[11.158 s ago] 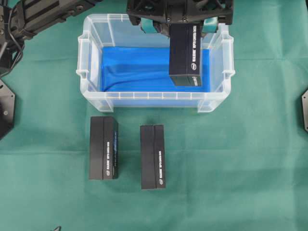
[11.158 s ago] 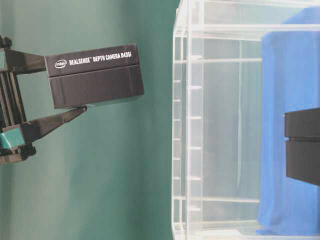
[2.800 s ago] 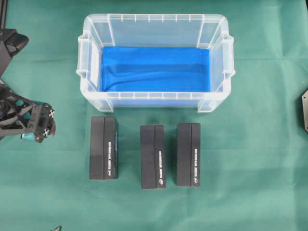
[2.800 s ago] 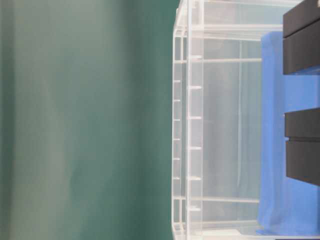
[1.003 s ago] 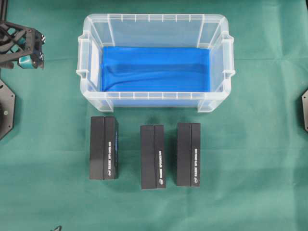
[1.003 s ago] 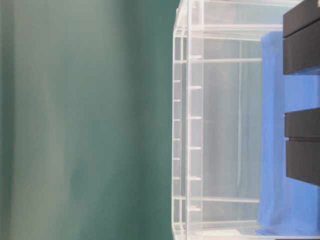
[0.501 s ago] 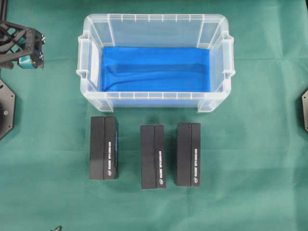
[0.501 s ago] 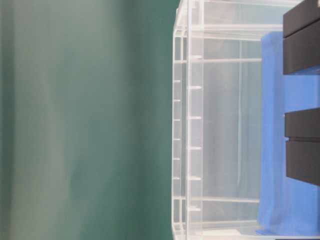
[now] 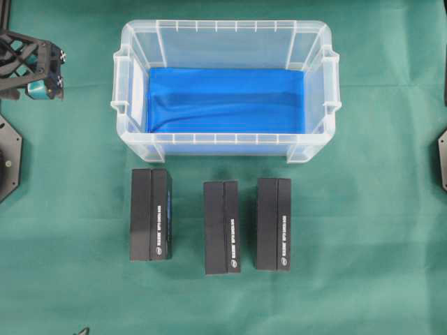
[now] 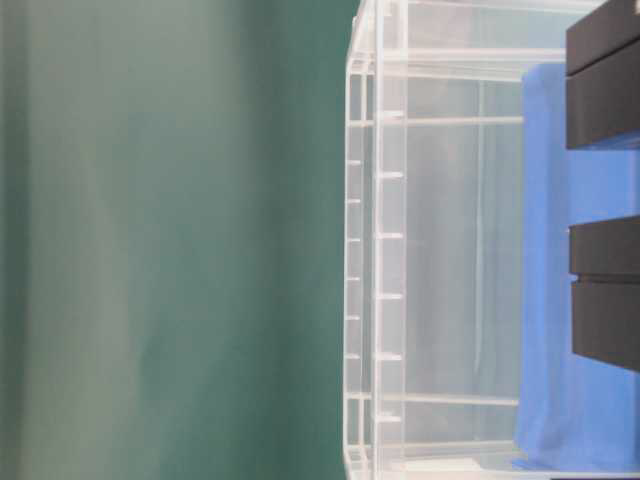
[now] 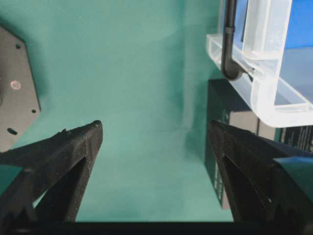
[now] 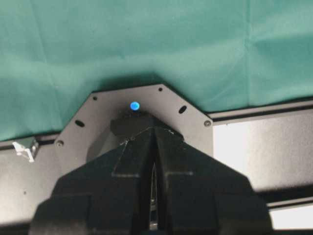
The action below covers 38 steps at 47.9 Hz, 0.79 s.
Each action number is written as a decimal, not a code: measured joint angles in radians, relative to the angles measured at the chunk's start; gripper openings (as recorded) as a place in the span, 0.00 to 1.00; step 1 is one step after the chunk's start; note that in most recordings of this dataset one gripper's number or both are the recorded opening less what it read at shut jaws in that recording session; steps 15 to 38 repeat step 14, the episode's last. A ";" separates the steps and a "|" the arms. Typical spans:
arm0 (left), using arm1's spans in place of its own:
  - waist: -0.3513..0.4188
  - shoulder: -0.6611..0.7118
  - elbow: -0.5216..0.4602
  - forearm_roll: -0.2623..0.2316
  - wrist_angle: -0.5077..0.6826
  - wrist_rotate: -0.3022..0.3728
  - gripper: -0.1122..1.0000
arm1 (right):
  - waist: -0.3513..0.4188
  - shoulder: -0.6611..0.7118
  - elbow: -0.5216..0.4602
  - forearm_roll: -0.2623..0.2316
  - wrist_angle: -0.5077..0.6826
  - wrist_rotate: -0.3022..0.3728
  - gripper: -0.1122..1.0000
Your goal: Take the box out of the case with the left arm.
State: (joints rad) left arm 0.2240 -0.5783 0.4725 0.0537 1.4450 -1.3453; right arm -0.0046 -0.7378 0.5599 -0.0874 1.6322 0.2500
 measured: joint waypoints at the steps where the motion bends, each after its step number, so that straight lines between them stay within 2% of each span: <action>1: 0.000 0.000 0.000 0.000 0.000 0.000 0.92 | 0.000 0.000 0.002 0.000 0.000 0.000 0.10; 38: 0.000 0.000 0.000 0.000 0.000 0.000 0.92 | 0.000 0.000 0.008 0.000 0.000 0.000 0.10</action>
